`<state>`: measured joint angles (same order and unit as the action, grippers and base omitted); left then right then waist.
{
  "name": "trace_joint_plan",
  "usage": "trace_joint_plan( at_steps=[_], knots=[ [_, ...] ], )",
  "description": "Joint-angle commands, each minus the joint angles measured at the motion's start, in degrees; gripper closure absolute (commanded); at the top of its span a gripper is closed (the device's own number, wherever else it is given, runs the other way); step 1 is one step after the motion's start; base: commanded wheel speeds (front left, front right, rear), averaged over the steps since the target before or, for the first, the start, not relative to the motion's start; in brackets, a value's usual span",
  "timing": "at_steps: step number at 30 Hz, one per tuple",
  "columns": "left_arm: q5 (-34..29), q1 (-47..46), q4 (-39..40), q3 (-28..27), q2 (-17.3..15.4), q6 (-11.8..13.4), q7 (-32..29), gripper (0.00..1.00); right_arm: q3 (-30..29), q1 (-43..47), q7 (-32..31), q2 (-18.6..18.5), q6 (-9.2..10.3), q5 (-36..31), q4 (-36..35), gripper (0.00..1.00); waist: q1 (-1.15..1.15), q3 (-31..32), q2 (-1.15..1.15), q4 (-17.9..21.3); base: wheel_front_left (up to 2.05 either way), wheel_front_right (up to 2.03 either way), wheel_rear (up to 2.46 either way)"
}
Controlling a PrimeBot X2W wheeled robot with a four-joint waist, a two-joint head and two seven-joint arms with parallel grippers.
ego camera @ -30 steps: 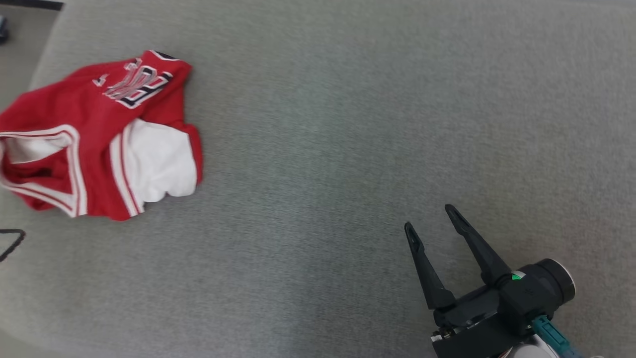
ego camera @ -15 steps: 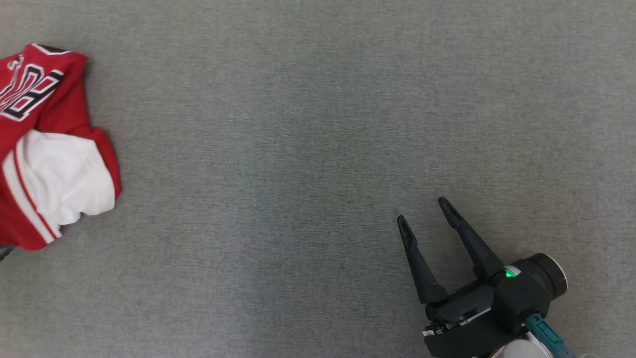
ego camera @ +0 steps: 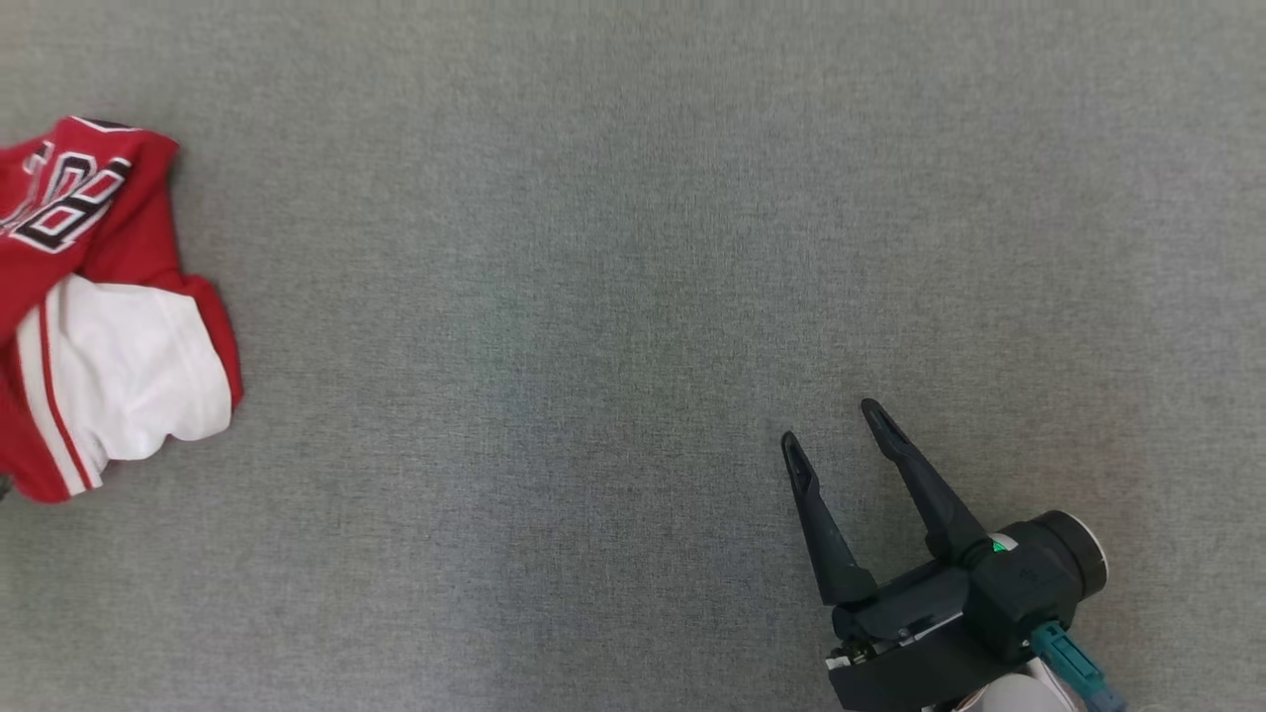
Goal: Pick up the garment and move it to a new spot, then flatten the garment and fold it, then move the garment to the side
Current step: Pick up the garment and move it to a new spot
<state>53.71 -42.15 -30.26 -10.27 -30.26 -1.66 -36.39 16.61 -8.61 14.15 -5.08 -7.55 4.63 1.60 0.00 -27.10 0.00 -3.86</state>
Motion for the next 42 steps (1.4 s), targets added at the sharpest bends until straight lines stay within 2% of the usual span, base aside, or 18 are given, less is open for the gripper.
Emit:
trace_joint_plan(
  at_steps=[1, 10, 18, 24, 28, 35, 42],
  knots=[
    [0.7, 0.5, 0.6, -0.3, -0.4, -0.3, 0.0, 1.0, 0.1, -0.4, 0.3, 0.2, 0.15, 0.7, 0.2, 0.0, 0.0, 1.5, 0.0, -0.3, 0.0, 0.0, 0.0],
    [0.5, -1.5, 10.0, 0.9, -1.5, 0.6, -2.9, 1.0, 0.0, 0.7, 1.1, 1.5, 0.15, 3.7, 3.5, 0.0, 0.0, 10.5, 0.0, -0.3, 0.0, 0.0, 0.0],
    [-0.3, -5.1, 20.1, 6.0, -0.1, 1.5, -7.5, 1.0, -2.8, 4.8, 1.1, 2.1, 0.15, 5.7, 1.9, 0.0, 0.0, 19.9, 0.0, 3.4, 0.0, 0.0, 0.0],
    [-0.5, -8.4, 24.9, 10.4, 3.4, 2.2, -9.4, 1.0, -4.8, 8.7, 1.0, 2.2, 0.15, 6.6, 0.9, 0.0, 0.0, 24.2, 0.0, 7.5, 0.0, 0.0, 0.0],
    [0.3, -10.0, 26.4, 13.2, 7.1, 2.3, -9.2, 1.0, -4.8, 10.4, 1.0, 2.2, 0.15, 6.9, 0.9, 0.0, 0.0, 26.2, 0.0, 11.0, 0.0, 0.0, 0.0],
    [1.0, -11.1, 28.0, 17.0, 12.6, 1.6, -7.9, 1.0, -4.2, 11.6, 1.0, 2.2, 0.15, 6.2, 0.7, 0.0, 0.0, 27.6, 0.0, 16.8, 0.0, 0.0, 0.0],
    [-0.4, -8.4, 26.9, 20.8, 16.3, 0.1, -5.5, 1.0, -3.4, 11.6, 1.0, 2.2, 0.15, 6.2, 0.5, 0.0, 0.0, 27.4, 0.0, 21.0, 0.0, 0.0, 0.0]
  ],
)
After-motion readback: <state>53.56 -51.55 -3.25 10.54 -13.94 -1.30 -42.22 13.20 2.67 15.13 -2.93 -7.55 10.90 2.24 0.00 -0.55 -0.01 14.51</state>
